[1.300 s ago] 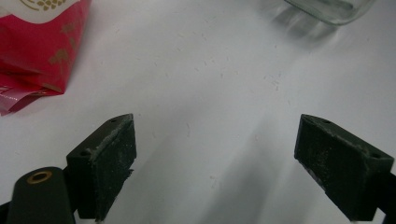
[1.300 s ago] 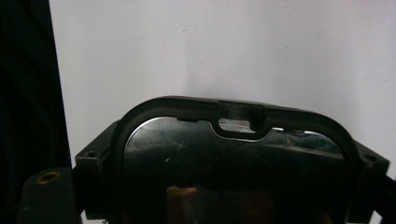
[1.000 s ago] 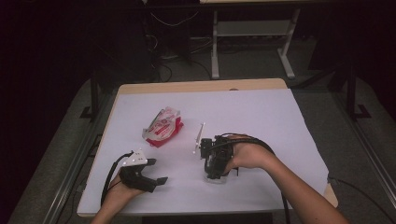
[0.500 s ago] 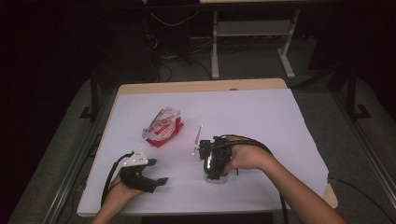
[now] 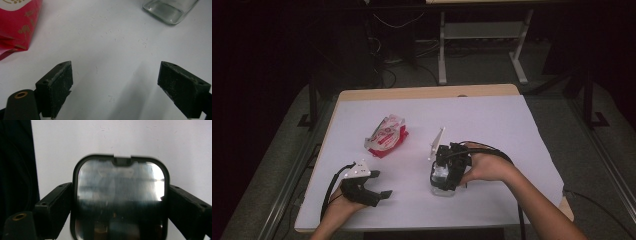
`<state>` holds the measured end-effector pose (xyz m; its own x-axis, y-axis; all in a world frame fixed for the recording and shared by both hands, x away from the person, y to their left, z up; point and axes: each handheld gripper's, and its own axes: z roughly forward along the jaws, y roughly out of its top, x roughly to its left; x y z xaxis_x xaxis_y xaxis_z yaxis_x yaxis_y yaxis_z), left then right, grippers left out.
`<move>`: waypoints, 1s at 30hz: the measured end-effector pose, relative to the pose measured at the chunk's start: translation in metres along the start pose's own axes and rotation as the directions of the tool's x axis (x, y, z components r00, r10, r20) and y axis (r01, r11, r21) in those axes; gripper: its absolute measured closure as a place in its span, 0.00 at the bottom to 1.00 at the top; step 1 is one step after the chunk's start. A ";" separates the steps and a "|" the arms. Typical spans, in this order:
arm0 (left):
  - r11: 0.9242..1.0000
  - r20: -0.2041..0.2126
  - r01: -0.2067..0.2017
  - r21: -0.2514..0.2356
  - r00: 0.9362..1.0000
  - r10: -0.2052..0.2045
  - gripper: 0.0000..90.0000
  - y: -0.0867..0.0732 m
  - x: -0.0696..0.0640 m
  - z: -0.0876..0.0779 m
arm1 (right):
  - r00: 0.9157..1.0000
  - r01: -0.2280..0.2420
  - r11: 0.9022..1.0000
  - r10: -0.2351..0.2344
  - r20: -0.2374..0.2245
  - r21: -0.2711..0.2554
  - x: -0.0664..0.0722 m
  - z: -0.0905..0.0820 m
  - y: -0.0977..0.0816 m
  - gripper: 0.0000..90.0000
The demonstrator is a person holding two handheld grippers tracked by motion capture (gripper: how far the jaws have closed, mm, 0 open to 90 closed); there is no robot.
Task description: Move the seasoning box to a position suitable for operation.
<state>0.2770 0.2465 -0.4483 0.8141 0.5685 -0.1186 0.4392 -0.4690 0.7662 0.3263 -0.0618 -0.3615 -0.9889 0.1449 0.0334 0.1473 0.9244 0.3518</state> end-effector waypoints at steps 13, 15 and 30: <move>1.000 0.006 0.010 0.000 1.000 -0.010 0.14 0.001 -0.002 0.000 | 0.997 -0.069 0.995 0.070 0.020 -0.070 0.004 -0.018 -0.045 0.13; 1.000 0.006 0.004 0.000 1.000 -0.004 0.14 0.001 -0.001 0.000 | 0.996 -0.083 0.994 0.085 0.023 -0.078 0.003 -0.019 -0.055 0.13; 1.000 0.003 0.014 -0.021 1.000 -0.014 0.14 0.002 -0.001 -0.003 | 0.946 -0.306 0.878 0.323 -0.016 -0.368 0.011 -0.006 -0.148 0.65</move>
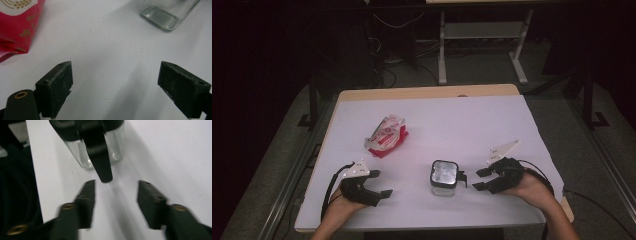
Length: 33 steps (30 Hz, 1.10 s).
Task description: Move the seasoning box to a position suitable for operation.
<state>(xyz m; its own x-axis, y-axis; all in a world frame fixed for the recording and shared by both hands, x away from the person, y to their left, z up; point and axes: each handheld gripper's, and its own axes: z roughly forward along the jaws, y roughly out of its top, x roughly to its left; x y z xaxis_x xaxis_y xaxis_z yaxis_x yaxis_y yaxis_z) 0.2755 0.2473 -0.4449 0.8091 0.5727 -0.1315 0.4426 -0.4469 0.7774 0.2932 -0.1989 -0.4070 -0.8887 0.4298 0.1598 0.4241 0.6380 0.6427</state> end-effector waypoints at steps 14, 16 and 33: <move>1.000 -0.001 -0.015 -0.021 1.000 0.015 0.13 0.000 0.000 -0.001 | 0.997 0.014 0.994 -0.022 -0.069 -0.111 0.019 0.017 -0.021 1.00; 1.000 0.000 -0.010 -0.020 1.000 0.010 0.13 -0.001 -0.001 -0.001 | 0.997 0.013 0.993 -0.022 -0.070 -0.119 0.021 0.018 -0.019 1.00; 0.999 0.009 -0.019 -0.043 1.000 0.019 0.14 0.000 -0.001 -0.001 | 0.999 0.013 0.986 -0.018 -0.030 -0.165 0.021 0.032 -0.007 1.00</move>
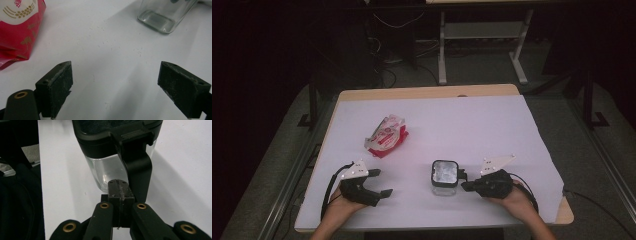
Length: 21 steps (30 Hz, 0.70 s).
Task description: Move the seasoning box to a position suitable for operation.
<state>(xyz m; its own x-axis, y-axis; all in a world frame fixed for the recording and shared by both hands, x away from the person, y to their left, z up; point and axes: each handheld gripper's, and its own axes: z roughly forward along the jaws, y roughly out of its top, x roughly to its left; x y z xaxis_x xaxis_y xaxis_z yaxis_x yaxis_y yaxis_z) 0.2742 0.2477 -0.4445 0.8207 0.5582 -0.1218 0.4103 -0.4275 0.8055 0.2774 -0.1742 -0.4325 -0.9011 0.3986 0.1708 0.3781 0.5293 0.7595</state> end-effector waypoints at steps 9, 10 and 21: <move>1.000 0.005 -0.008 0.001 1.000 0.008 0.14 0.000 -0.001 0.001 | 0.998 -0.025 0.999 0.027 0.057 -0.025 -0.015 -0.003 0.002 1.00; 1.000 0.004 -0.008 0.001 1.000 0.008 0.14 0.001 -0.001 0.001 | 0.998 -0.025 0.999 0.027 0.057 -0.025 -0.015 -0.003 0.002 1.00; 1.000 0.011 -0.008 0.002 1.000 0.008 0.14 0.001 -0.003 0.003 | 0.992 -0.018 0.999 0.024 0.120 -0.048 -0.027 -0.003 0.007 1.00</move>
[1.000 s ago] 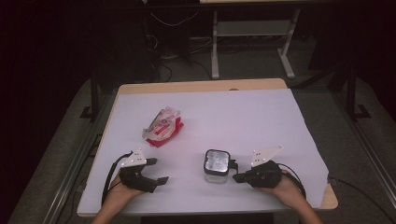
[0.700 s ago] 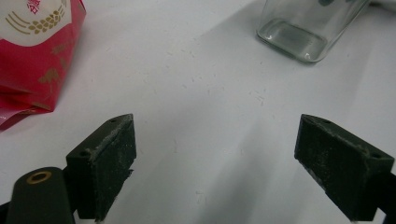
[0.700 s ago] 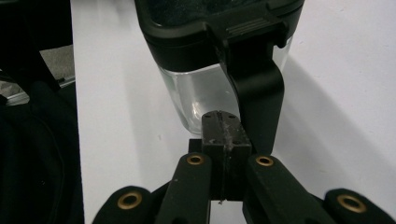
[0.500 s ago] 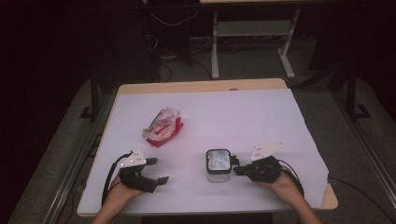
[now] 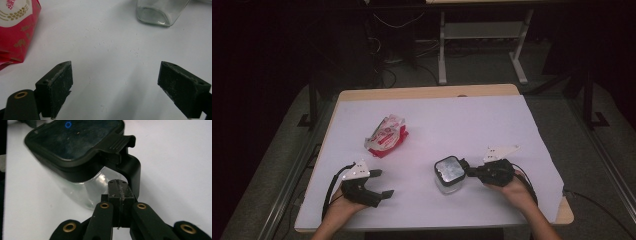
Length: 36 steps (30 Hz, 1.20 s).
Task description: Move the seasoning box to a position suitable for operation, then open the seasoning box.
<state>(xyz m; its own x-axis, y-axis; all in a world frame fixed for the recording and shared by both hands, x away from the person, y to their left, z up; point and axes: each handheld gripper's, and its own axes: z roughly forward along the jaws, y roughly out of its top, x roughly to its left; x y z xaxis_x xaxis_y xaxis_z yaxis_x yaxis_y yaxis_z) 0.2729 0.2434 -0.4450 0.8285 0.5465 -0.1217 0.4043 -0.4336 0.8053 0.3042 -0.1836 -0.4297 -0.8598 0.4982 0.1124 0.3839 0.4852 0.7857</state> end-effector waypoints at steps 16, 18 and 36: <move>1.000 -0.006 -0.023 0.006 1.000 0.023 0.13 0.001 -0.004 0.000 | 0.998 -0.027 0.997 0.031 0.053 -0.078 0.002 -0.029 -0.015 0.85; 1.000 -0.001 -0.027 0.001 1.000 0.027 0.13 0.002 -0.004 0.001 | 0.993 -0.057 0.994 0.066 0.098 -0.094 -0.001 -0.035 -0.023 0.68; 0.999 0.021 -0.037 -0.003 0.999 0.037 0.13 0.014 -0.017 0.010 | 0.963 -0.154 0.983 0.172 0.207 -0.102 -0.014 -0.045 -0.053 0.26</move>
<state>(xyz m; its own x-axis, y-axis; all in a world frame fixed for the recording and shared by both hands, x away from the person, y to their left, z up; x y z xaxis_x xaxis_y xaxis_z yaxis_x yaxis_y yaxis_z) 0.2685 0.2205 -0.4373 0.8509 0.5148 -0.1046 0.3727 -0.4514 0.8107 0.2803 -0.2487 -0.4453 -0.6923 0.7120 0.1175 0.4749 0.3269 0.8170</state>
